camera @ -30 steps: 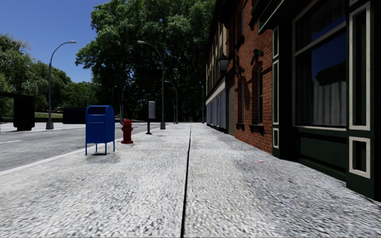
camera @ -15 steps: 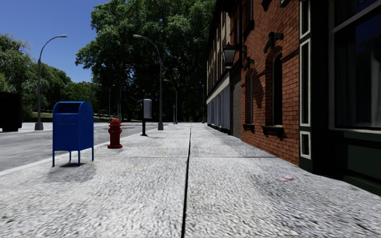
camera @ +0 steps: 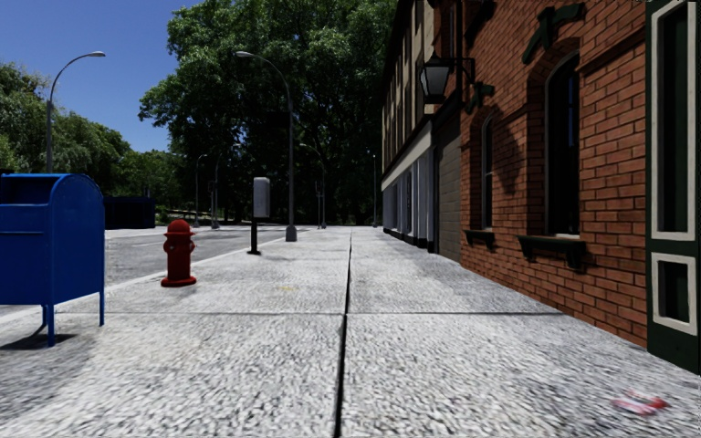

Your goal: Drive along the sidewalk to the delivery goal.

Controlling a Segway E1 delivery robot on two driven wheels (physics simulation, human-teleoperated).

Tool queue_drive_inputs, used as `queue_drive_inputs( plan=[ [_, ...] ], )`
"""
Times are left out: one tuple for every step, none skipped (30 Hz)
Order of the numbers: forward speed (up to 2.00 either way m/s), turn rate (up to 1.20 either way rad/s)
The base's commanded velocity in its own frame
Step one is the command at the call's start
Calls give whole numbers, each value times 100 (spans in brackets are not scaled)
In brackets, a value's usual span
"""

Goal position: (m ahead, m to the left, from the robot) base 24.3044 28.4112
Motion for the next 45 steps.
queue_drive_inputs(
  plan=[
    [200,0],
    [200,0],
    [200,0],
    [200,0],
    [200,0],
    [200,0],
    [200,0],
    [200,0],
    [200,0],
    [200,0],
    [200,0],
    [200,0],
    [200,0],
    [200,0],
    [200,0],
    [200,0],
    [200,0],
    [200,0],
    [200,0],
    [200,0],
    [200,0],
    [200,0],
    [200,0],
    [200,0],
    [200,0],
    [200,0],
    [200,0],
    [200,0],
    [200,0],
    [200,0],
    [200,0],
    [200,0],
    [200,0],
    [200,0],
    [200,0],
    [200,0],
    [200,0],
    [200,0],
    [200,0],
    [200,0],
    [200,0],
    [200,0],
    [200,0],
    [200,0],
    [200,0]
  ],
)
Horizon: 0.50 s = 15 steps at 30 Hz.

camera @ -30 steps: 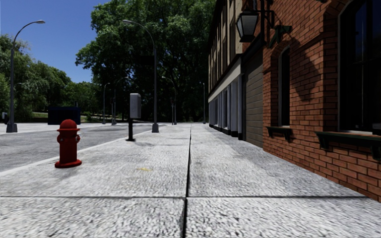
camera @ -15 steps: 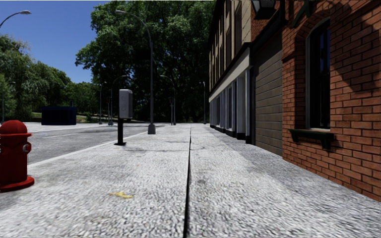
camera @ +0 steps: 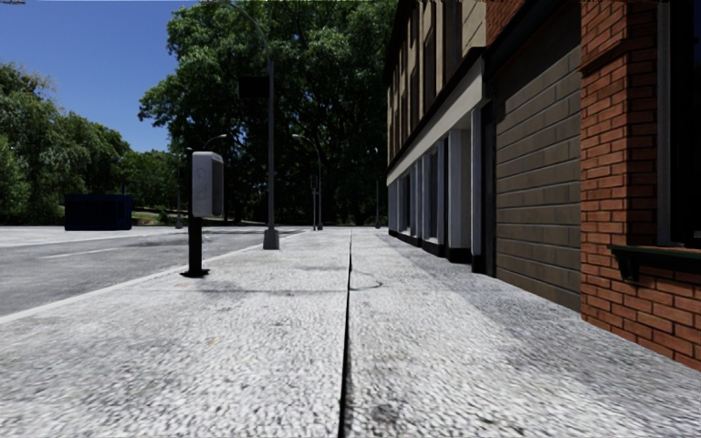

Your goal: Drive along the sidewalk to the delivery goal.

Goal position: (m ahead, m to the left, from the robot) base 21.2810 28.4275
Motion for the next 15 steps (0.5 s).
queue_drive_inputs(
  plan=[
    [200,0],
    [200,0],
    [200,0],
    [200,0],
    [200,0],
    [200,0],
    [200,0],
    [200,0],
    [200,0],
    [200,0],
    [200,0],
    [200,0],
    [200,0],
    [200,0],
    [200,0]
  ],
)
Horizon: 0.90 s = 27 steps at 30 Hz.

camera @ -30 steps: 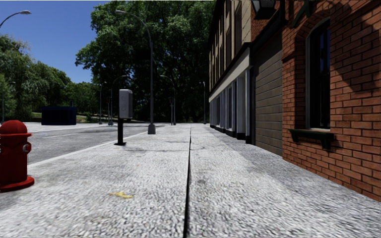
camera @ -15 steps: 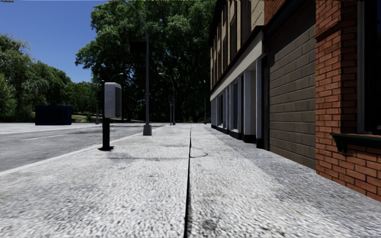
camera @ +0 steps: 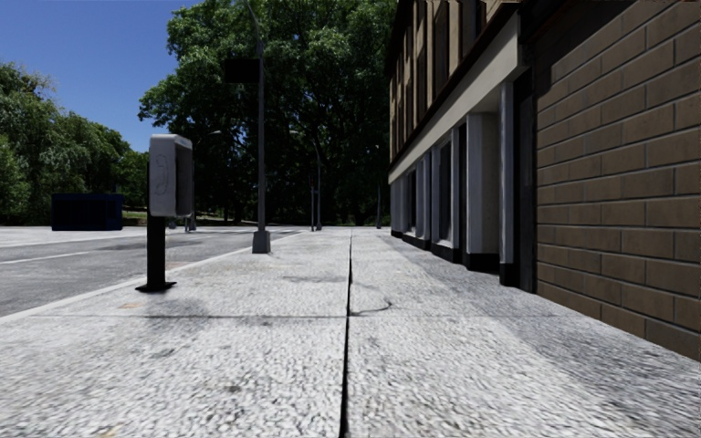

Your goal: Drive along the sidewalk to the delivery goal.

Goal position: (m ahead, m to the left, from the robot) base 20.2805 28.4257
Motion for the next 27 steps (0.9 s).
queue_drive_inputs(
  plan=[
    [200,0],
    [200,0],
    [200,0],
    [200,0],
    [200,0],
    [200,0],
    [200,0],
    [200,0],
    [200,0],
    [200,0],
    [200,0],
    [200,0],
    [200,0],
    [200,0],
    [200,0],
    [200,0],
    [200,0],
    [200,0],
    [200,0],
    [200,0],
    [200,0],
    [200,0],
    [200,0],
    [200,0],
    [200,0],
    [200,0],
    [200,0]
  ],
)
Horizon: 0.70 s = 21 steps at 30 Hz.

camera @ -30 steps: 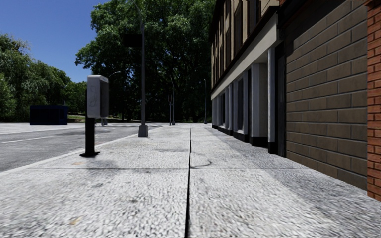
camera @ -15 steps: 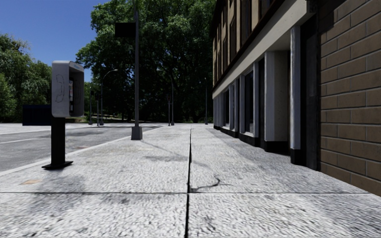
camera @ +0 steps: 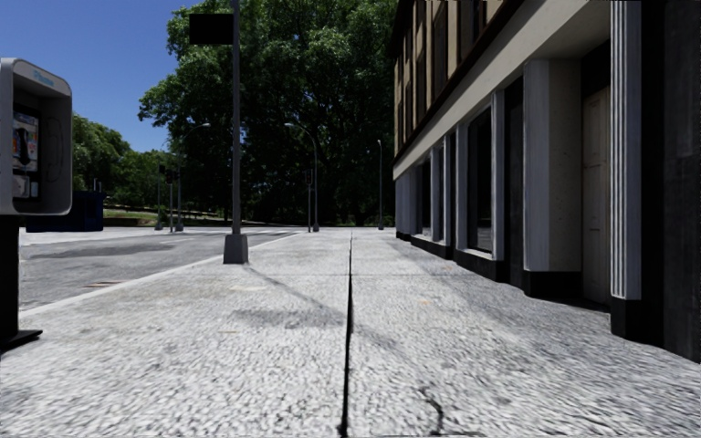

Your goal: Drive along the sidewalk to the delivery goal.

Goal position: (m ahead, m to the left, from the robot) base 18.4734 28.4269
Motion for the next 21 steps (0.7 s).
queue_drive_inputs(
  plan=[
    [200,0],
    [200,0],
    [200,0],
    [200,0],
    [200,0],
    [200,0],
    [200,0],
    [200,0],
    [200,0],
    [200,0],
    [200,0],
    [200,0],
    [200,0],
    [200,0],
    [200,0],
    [200,0],
    [200,0],
    [200,0],
    [200,0],
    [200,0],
    [200,0]
  ],
)
